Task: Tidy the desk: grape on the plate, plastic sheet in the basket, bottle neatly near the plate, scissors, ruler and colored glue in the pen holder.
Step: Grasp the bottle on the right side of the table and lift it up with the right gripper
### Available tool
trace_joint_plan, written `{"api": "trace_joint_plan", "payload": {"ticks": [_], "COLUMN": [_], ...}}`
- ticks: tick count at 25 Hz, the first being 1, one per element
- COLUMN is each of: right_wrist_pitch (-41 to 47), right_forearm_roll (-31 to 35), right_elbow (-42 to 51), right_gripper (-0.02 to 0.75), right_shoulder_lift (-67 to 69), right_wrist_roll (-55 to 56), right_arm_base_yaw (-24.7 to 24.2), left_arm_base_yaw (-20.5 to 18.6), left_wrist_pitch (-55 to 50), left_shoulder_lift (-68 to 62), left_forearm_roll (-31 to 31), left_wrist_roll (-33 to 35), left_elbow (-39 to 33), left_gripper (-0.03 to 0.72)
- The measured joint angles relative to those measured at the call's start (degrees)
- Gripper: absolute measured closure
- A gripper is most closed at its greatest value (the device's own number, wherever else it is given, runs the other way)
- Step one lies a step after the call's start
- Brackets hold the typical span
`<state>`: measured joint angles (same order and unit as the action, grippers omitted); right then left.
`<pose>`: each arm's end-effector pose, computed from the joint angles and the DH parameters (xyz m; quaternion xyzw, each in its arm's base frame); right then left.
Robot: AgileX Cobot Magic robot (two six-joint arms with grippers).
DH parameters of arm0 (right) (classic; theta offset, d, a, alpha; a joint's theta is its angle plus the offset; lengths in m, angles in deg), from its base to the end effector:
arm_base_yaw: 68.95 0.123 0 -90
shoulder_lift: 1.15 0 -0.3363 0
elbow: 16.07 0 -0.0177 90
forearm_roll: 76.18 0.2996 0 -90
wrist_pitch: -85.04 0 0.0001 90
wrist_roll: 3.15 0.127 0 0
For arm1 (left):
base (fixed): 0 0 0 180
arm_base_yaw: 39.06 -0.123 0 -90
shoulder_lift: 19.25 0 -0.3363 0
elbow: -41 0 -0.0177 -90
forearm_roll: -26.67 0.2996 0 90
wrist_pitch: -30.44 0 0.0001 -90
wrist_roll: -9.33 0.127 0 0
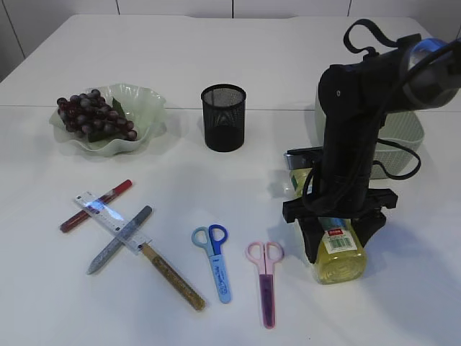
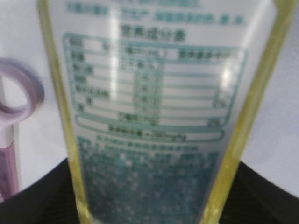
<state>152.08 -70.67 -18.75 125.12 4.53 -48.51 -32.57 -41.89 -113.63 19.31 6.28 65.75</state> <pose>0.4038 0.1625 0.1188 0.0879 -0.9909 -0.0186 0.1000 0.3740 -0.0582 0.4800 0.0298 0.9430 -0.0910 0.3188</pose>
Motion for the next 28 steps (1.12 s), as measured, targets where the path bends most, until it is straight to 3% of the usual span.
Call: {"api": "trace_joint_plan", "payload": {"ticks": [6, 19, 28], "right_wrist_pitch": [0.22, -0.66, -7.80], "right_forearm_roll": [0.19, 0.19, 1.66], "right_elbow": [-0.20, 0.07, 8.29], "right_gripper": [0.278, 0.281, 0.283], "right_shoulder_lift": [0.00, -0.57, -11.75], "right_wrist_roll": [0.00, -4.03, -11.18], "right_arm_base_yaw": [0.00, 0.00, 0.00], "left_arm_base_yaw": [0.00, 0.00, 0.00], "left_wrist_pitch": [0.00, 0.00, 0.00], "left_shoulder_lift": [0.00, 0.00, 0.00], "left_forearm_roll": [0.00, 0.00, -1.80], "left_wrist_roll": [0.00, 0.00, -0.11], "left_elbow": [0.00, 0.00, 0.00], "left_gripper": [0.230, 0.277, 0.295]}}
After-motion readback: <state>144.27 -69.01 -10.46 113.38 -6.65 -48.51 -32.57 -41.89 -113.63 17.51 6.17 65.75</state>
